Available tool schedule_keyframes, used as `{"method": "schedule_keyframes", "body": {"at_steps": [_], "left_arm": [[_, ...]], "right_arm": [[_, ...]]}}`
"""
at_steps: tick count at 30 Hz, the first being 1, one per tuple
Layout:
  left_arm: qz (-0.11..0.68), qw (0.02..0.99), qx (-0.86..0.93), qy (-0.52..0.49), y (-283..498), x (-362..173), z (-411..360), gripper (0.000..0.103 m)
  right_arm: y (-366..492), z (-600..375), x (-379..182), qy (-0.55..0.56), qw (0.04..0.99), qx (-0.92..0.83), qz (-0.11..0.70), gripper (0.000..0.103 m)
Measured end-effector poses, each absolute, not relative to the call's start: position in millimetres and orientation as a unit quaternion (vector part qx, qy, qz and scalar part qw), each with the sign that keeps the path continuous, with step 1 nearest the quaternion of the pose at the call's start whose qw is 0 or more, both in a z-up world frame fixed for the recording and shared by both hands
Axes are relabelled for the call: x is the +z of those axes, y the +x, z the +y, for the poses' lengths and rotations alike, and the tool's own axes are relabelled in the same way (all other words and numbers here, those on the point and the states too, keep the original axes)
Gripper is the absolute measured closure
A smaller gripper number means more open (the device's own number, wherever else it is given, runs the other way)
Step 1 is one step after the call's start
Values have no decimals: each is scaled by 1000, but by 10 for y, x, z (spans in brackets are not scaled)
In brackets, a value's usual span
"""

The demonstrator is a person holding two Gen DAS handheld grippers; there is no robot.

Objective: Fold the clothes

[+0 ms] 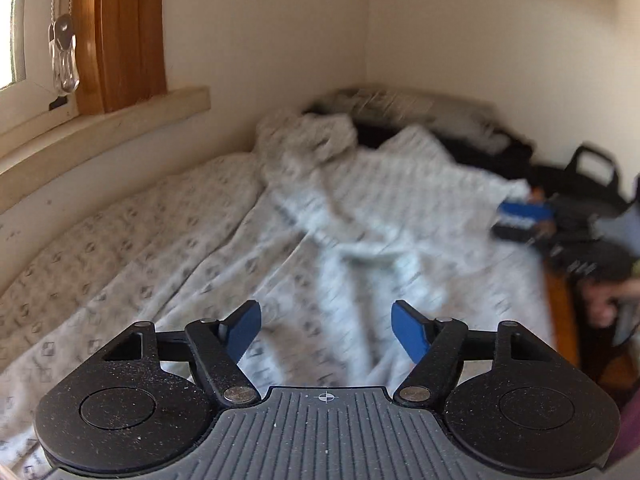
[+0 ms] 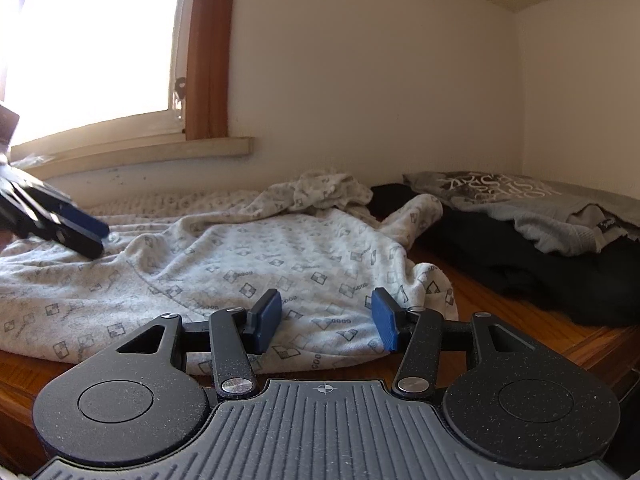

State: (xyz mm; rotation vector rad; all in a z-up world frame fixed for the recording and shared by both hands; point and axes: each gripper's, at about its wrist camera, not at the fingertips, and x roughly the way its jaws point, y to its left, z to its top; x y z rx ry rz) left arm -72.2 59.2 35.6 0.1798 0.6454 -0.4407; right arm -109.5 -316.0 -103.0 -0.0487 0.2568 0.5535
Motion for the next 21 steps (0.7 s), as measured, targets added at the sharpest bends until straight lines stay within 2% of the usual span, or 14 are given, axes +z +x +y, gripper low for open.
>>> {"method": "schedule_keyframes", "body": {"at_steps": [13, 16, 19, 21], "left_arm": [[315, 919, -213, 100, -723, 283, 602, 23], [315, 919, -214, 100, -728, 285, 602, 22], [315, 920, -218, 87, -720, 298, 639, 22], [315, 920, -219, 78, -715, 310, 663, 21]], "right_arm": [[-1083, -3232, -933, 1, 949, 286, 135, 51], [-1064, -3343, -779, 30, 949, 287, 124, 54], [-965, -3448, -601, 28, 956, 265, 123, 62], [-827, -3506, -537, 24, 956, 259, 137, 62]]}}
